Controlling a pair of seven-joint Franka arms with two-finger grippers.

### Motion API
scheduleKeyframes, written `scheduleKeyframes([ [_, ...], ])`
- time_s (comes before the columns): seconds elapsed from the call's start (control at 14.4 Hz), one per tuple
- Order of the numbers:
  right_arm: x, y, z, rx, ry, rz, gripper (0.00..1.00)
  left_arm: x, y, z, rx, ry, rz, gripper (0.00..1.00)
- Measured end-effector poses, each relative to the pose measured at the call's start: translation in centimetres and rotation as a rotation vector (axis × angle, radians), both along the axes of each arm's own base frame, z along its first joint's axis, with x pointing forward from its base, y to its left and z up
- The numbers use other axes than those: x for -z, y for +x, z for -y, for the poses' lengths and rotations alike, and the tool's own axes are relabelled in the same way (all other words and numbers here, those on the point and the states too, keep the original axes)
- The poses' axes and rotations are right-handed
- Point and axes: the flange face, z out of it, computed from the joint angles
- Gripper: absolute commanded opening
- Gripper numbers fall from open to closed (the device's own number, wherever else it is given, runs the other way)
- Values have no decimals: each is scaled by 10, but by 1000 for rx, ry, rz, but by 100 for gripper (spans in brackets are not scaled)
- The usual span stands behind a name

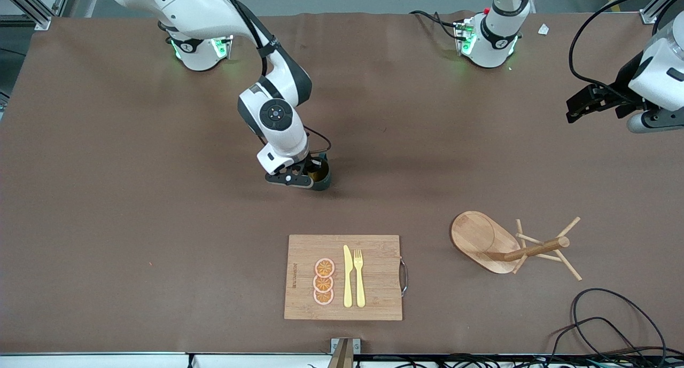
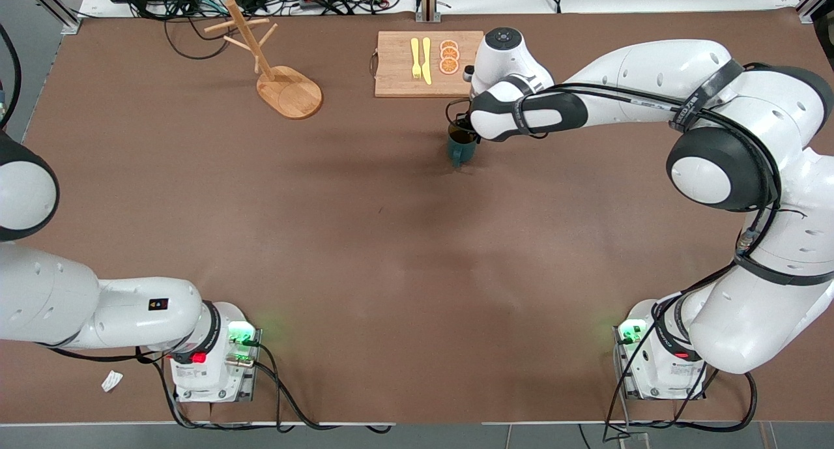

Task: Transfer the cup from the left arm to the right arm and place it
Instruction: 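Lower the right gripper onto the mug rim and close it, then carry the teal mug with the right gripper away from center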

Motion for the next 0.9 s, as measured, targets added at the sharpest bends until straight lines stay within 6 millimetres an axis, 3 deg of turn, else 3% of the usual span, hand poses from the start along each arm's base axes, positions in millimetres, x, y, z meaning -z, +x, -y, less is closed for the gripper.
scheduleKeyframes([
  [0.28, -1, 6, 9, -19, -17, -10, 0, 0, 0, 0, 0, 0, 0, 100],
  [0.42, -13, 19, 33, -68, -63, -64, 0, 0, 0, 0, 0, 0, 0, 100],
  [0.76, -119, 60, 137, -275, -69, -90, 0, 0, 0, -1, -2, 0, 0, 100],
  [0.9, -139, 74, 194, -413, -54, -84, 0, 0, 0, 1, 1, 0, 0, 100],
])
